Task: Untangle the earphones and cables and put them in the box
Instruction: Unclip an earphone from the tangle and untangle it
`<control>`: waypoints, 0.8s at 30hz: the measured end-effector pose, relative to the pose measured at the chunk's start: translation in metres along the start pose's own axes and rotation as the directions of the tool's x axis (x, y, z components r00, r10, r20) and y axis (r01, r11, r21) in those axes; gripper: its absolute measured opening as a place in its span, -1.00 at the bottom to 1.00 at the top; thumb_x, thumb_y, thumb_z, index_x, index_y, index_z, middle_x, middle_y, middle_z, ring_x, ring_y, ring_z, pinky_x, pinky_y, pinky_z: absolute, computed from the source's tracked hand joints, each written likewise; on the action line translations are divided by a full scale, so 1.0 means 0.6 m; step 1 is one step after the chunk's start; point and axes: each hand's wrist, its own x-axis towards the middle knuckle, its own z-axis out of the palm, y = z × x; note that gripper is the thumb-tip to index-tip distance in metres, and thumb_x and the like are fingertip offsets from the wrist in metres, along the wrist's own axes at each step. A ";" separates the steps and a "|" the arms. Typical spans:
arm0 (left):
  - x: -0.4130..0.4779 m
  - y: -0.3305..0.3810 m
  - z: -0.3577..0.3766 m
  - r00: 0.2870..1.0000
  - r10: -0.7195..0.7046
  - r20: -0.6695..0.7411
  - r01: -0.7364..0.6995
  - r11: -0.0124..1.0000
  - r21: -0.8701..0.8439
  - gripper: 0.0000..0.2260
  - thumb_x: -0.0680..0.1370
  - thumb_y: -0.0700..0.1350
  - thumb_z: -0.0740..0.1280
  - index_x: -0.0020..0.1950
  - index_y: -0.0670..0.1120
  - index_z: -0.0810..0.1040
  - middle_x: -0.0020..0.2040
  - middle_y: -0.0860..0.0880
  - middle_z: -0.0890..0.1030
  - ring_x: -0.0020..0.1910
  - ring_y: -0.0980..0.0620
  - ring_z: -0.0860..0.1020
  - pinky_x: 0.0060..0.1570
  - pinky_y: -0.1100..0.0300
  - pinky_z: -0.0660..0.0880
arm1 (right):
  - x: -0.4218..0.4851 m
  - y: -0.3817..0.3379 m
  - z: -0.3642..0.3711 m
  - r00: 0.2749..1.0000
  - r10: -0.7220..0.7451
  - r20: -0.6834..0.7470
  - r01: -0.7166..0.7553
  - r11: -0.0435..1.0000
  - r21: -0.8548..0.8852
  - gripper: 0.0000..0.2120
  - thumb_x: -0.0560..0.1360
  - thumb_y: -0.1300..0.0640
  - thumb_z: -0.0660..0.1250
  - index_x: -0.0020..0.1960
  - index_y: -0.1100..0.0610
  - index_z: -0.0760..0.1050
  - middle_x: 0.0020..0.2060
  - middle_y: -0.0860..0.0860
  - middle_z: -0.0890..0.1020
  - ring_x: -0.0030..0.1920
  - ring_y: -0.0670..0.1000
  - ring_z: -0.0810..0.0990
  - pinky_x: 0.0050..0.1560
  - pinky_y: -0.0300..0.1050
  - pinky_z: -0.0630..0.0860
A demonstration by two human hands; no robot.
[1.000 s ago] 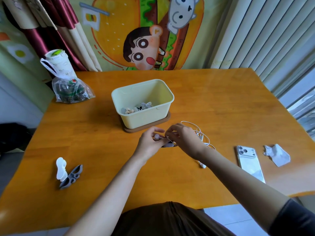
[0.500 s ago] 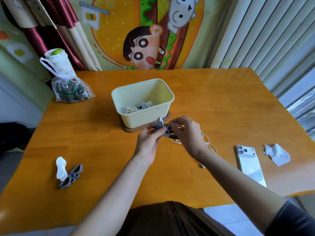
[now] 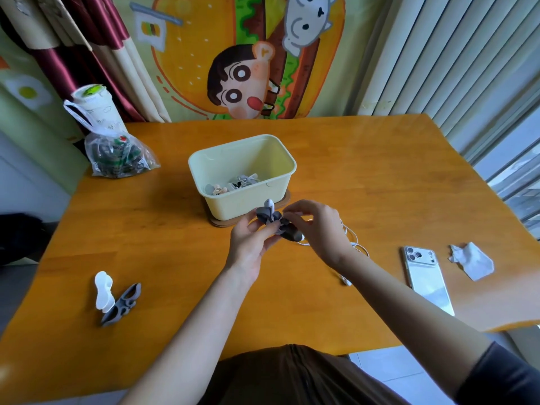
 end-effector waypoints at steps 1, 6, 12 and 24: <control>0.000 0.002 -0.001 1.000 0.008 0.008 -0.008 1.000 0.012 -0.67 0.51 -0.40 0.32 0.23 -0.15 0.51 0.06 -0.11 0.65 -0.04 0.04 0.66 -0.15 0.23 0.58 | 0.003 0.001 -0.002 1.000 0.012 0.005 -0.012 1.000 0.005 -0.95 0.48 0.16 0.37 -0.08 0.09 0.61 -0.21 -0.12 0.60 -0.16 -0.16 0.55 -0.19 -0.48 0.39; 0.002 0.010 0.001 0.998 0.045 0.035 -0.047 0.997 0.066 -0.67 0.52 -0.40 0.30 0.21 -0.10 0.53 0.03 -0.05 0.67 -0.04 0.05 0.65 -0.15 0.25 0.58 | 0.020 0.002 -0.013 1.000 0.026 0.014 -0.026 1.000 0.005 -0.93 0.43 0.14 0.44 -0.12 0.13 0.59 -0.25 -0.06 0.63 -0.20 -0.09 0.60 -0.15 -0.24 0.51; 0.001 0.008 0.009 0.999 0.032 0.022 -0.032 0.999 0.035 -0.81 0.53 -0.35 0.30 0.11 -0.18 0.55 -0.13 -0.05 0.66 -0.15 0.09 0.64 -0.15 0.26 0.58 | 0.029 -0.003 -0.018 1.000 -0.011 0.019 0.011 1.000 -0.012 -0.93 0.42 0.15 0.45 -0.17 0.14 0.60 -0.27 -0.06 0.64 -0.21 -0.09 0.62 -0.16 -0.30 0.51; 0.001 0.010 -0.001 0.995 0.068 0.075 -0.078 0.987 0.140 -0.76 0.57 -0.29 0.29 0.21 -0.13 0.56 0.07 -0.05 0.65 0.03 0.11 0.62 -0.12 0.31 0.55 | 0.032 -0.001 -0.011 0.991 0.126 0.053 -0.134 0.973 0.188 -0.83 0.37 0.10 0.50 -0.11 0.16 0.61 -0.23 0.04 0.67 -0.22 -0.11 0.61 -0.11 -0.20 0.53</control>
